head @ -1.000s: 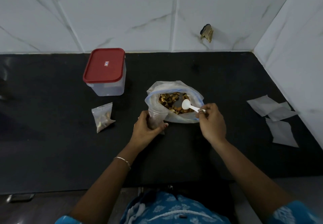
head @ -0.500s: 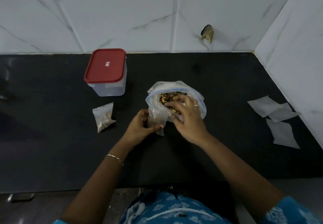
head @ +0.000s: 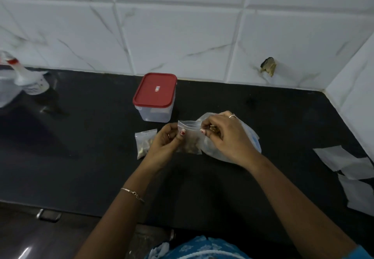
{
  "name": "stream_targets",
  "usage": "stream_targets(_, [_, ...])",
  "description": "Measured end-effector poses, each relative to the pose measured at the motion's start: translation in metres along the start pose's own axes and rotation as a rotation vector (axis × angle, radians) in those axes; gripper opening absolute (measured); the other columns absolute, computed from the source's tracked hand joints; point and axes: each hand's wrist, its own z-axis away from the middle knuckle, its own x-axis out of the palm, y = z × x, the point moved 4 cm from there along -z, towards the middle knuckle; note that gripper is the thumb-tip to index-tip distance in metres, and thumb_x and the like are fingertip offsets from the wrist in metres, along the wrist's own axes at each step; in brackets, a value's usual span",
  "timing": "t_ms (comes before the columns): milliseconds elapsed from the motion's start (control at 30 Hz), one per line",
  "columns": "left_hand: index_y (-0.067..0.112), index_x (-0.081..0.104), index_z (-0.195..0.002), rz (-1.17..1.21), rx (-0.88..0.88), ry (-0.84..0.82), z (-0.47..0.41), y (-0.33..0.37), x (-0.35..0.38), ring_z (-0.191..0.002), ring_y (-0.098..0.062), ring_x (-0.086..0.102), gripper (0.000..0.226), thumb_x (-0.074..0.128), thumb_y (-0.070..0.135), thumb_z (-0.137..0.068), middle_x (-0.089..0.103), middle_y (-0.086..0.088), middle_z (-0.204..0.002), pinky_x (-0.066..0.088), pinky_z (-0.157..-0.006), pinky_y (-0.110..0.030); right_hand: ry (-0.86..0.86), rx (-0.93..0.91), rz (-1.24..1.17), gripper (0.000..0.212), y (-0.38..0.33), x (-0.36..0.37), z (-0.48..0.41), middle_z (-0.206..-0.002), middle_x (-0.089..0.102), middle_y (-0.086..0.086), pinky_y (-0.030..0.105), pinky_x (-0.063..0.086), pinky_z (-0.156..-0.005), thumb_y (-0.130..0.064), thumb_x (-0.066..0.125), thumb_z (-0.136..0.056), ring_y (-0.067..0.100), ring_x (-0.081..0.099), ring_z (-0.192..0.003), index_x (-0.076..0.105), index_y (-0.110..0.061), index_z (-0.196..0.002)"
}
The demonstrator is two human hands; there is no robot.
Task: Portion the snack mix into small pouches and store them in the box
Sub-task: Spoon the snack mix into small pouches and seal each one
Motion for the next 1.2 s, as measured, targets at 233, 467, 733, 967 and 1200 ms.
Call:
stream_targets(233, [0.004, 0.05, -0.115, -0.062, 0.167, -0.002, -0.004, 0.038, -0.01, -0.094, -0.017, 0.069, 0.018, 0.043, 0.011, -0.1, 0.07, -0.01, -0.1, 0.057, -0.076, -0.025, 0.068, -0.019, -0.124, 0.023, -0.011, -0.014, -0.016, -0.098, 0.066, -0.016, 0.013, 0.041, -0.081, -0.017, 0.064, -0.091, -0.001, 0.052, -0.094, 0.067, -0.03, -0.109])
stream_targets(467, [0.005, 0.055, -0.106, -0.05, 0.161, 0.094, -0.012, 0.041, -0.01, -0.087, -0.012, 0.066, 0.017, 0.048, 0.019, -0.099, 0.065, -0.005, -0.092, 0.055, -0.073, -0.025, 0.18, 0.284, -0.54, 0.007, 0.003, -0.011, -0.019, -0.087, 0.07, -0.007, 0.009, 0.048, -0.073, -0.017, 0.073, -0.084, -0.001, 0.062, -0.082, 0.072, -0.015, -0.091])
stream_targets(733, [0.01, 0.058, -0.105, 0.0, 0.143, 0.162, -0.014, 0.043, -0.006, -0.089, -0.011, 0.066, 0.013, 0.051, 0.019, -0.097, 0.066, -0.005, -0.097, 0.055, -0.073, -0.022, 0.215, 0.356, -0.57, 0.001, 0.004, -0.008, -0.017, -0.091, 0.068, -0.008, 0.008, 0.047, -0.075, -0.022, 0.069, -0.088, 0.002, 0.062, -0.089, 0.069, -0.023, -0.089])
stream_targets(967, [0.01, 0.064, -0.107, -0.011, 0.126, 0.218, -0.018, 0.048, 0.0, -0.096, -0.013, 0.069, 0.017, 0.058, 0.018, -0.094, 0.069, -0.007, -0.106, 0.056, -0.073, -0.019, 0.23, 0.388, -0.53, 0.003, 0.008, -0.009, -0.016, -0.099, 0.066, -0.004, 0.011, 0.045, -0.077, -0.022, 0.063, -0.093, 0.003, 0.059, -0.095, 0.065, -0.021, -0.095])
stream_targets(1200, [0.013, 0.065, -0.106, -0.001, 0.1, 0.192, -0.021, 0.049, 0.012, -0.101, -0.015, 0.067, 0.017, 0.056, 0.022, -0.094, 0.069, -0.002, -0.104, 0.058, -0.08, -0.027, 0.221, 0.409, -0.641, 0.011, 0.009, -0.008, -0.011, -0.096, 0.067, -0.005, 0.005, 0.045, -0.065, -0.022, 0.062, -0.093, -0.007, 0.062, -0.085, 0.068, -0.014, -0.1])
